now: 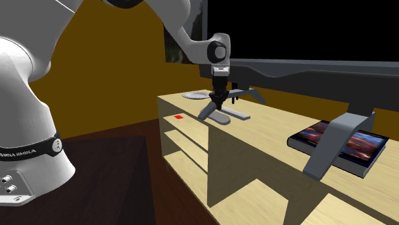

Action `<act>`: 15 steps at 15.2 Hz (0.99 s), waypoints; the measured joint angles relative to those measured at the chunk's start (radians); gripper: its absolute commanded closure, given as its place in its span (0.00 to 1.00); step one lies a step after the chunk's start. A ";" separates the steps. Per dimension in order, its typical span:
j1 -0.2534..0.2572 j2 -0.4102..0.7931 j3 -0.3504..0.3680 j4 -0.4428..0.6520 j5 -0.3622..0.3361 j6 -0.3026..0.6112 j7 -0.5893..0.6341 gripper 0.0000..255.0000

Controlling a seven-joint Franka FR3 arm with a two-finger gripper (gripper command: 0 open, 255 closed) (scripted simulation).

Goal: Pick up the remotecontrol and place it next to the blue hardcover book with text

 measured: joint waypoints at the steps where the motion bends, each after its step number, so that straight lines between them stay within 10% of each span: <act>1: 0.000 0.000 0.000 0.000 0.000 0.000 0.000 0.00; 3: -0.022 -0.049 -0.006 -0.099 -0.005 0.055 0.039 0.00; 7: 0.071 -0.189 -0.205 -0.501 -0.136 0.717 0.398 0.00; 15: 0.128 -0.112 -0.281 -0.479 -0.171 0.846 0.466 0.00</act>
